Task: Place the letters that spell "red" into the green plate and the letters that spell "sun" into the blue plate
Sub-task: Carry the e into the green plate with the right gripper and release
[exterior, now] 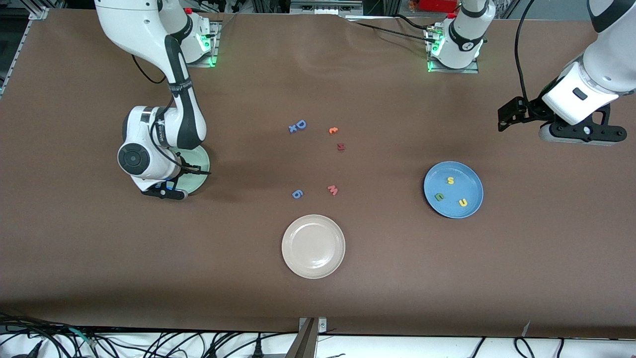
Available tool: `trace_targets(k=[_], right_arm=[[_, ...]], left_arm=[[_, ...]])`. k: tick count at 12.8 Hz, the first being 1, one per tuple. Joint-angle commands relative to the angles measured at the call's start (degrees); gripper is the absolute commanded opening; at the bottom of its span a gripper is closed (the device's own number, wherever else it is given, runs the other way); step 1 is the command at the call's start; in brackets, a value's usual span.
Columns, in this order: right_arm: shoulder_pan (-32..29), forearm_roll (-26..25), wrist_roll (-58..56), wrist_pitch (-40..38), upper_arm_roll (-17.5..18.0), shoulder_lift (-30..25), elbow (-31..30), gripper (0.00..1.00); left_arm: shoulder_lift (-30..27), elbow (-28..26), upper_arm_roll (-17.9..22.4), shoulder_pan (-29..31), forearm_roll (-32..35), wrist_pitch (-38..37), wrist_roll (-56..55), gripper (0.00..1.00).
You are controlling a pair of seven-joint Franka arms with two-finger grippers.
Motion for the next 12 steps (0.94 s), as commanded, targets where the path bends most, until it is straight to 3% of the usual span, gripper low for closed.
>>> trace_targets(k=[1, 3, 7, 10, 12], right_arm=[[0.11, 0.97, -1.42, 0.54, -0.12, -0.29, -0.25, 0.64], [0.20, 0.97, -1.42, -0.33, -0.38, -1.78, 0.28, 0.97], [0.11, 0.97, -0.55, -11.90, -3.97, -9.07, 4.92, 0.99], [0.11, 0.89, -0.46, -28.66, -8.36, -10.66, 17.02, 0.99], [0.11, 0.71, -0.55, -35.29, -10.56, -10.75, 23.98, 0.99]], left_arm=[[0.36, 1.54, 0.06, -0.03, 0.24, -1.35, 0.34, 1.00], [0.36, 1.54, 0.06, -0.03, 0.24, -1.35, 0.34, 1.00], [0.36, 1.54, 0.06, -0.12, 0.33, -1.35, 0.34, 1.00], [0.36, 1.54, 0.06, -0.12, 0.24, -1.35, 0.34, 1.00], [0.36, 1.63, 0.06, -0.12, 0.33, -1.35, 0.34, 1.00]])
